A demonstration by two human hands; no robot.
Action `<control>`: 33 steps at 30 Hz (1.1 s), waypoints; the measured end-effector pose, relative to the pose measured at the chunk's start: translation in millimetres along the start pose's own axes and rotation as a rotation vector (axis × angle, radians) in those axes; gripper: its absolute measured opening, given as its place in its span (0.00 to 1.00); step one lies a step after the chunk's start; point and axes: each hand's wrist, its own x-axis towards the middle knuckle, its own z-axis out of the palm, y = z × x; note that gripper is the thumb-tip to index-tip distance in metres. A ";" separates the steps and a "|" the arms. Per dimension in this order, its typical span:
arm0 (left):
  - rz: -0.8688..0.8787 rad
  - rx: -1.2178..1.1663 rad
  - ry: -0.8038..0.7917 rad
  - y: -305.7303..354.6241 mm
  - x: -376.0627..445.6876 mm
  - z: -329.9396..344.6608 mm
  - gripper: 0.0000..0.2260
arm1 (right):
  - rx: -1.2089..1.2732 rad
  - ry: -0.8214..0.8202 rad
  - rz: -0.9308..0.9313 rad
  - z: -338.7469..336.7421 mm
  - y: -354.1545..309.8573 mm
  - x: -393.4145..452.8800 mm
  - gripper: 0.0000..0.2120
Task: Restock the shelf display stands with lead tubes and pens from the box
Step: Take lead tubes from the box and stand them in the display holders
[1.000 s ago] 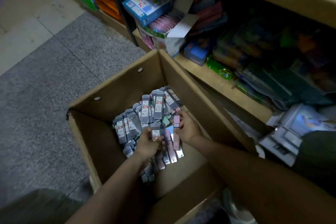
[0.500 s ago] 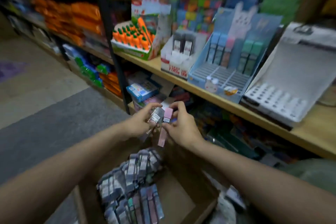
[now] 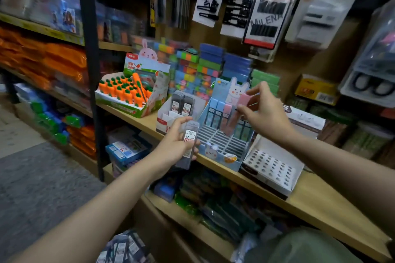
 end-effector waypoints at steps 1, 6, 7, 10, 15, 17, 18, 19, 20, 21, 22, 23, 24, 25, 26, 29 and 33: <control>-0.004 -0.016 0.002 0.7 3.2 1.7 0.26 | -0.042 0.012 0.000 -5.4 1.8 7.5 0.14; 0.011 -0.011 -0.030 -0.2 15.7 0.3 0.26 | -0.248 0.007 -0.036 -7.2 9.9 37.2 0.17; 0.018 0.003 -0.031 -0.4 18.1 -1.3 0.25 | -0.277 -0.002 -0.043 -4.1 11.7 41.1 0.18; 0.034 0.028 0.008 -1.0 24.0 -8.0 0.25 | -0.378 -0.009 -0.038 5.7 17.6 48.8 0.16; 0.047 0.025 0.033 -3.2 27.7 -13.7 0.25 | -0.465 -0.035 -0.041 17.0 25.6 54.7 0.12; 0.045 0.017 0.031 -4.1 28.7 -14.0 0.25 | -0.479 -0.048 -0.029 21.3 28.3 56.1 0.11; 0.044 0.018 0.030 -4.2 29.1 -14.2 0.25 | -0.494 -0.059 -0.024 23.3 29.8 56.5 0.11; 0.045 0.019 0.030 -4.2 29.5 -14.2 0.25 | -0.505 -0.068 -0.018 24.9 31.3 56.7 0.10; 0.046 0.018 0.031 -4.4 29.8 -14.3 0.25 | -0.511 -0.076 -0.013 26.2 32.8 56.7 0.10; 0.045 0.016 0.034 -4.8 30.1 -14.4 0.25 | -0.518 -0.080 -0.012 27.2 34.2 56.7 0.10; 0.044 0.013 0.037 -5.3 30.4 -14.4 0.25 | -0.525 -0.082 -0.013 28.1 35.3 56.7 0.10; 0.044 0.010 0.039 -5.8 30.3 -14.4 0.25 | -0.530 -0.082 -0.016 28.5 36.2 56.6 0.10; 0.044 0.007 0.040 -6.3 30.5 -14.4 0.25 | -0.531 -0.086 -0.016 28.9 36.8 56.7 0.10; 0.045 0.006 0.041 -7.2 30.5 -14.3 0.25 | -0.535 -0.097 -0.014 29.0 37.0 56.8 0.10; 0.044 0.008 0.044 -8.1 30.7 -14.2 0.25 | -0.543 -0.113 -0.012 29.4 36.7 57.1 0.10; 0.035 0.008 0.047 -11.8 31.3 -12.2 0.25 | -0.583 -0.124 -0.025 31.3 37.6 56.1 0.10; 0.032 0.002 0.036 -15.0 33.3 -10.2 0.25 | -0.730 -0.022 -0.141 34.1 39.3 55.7 0.08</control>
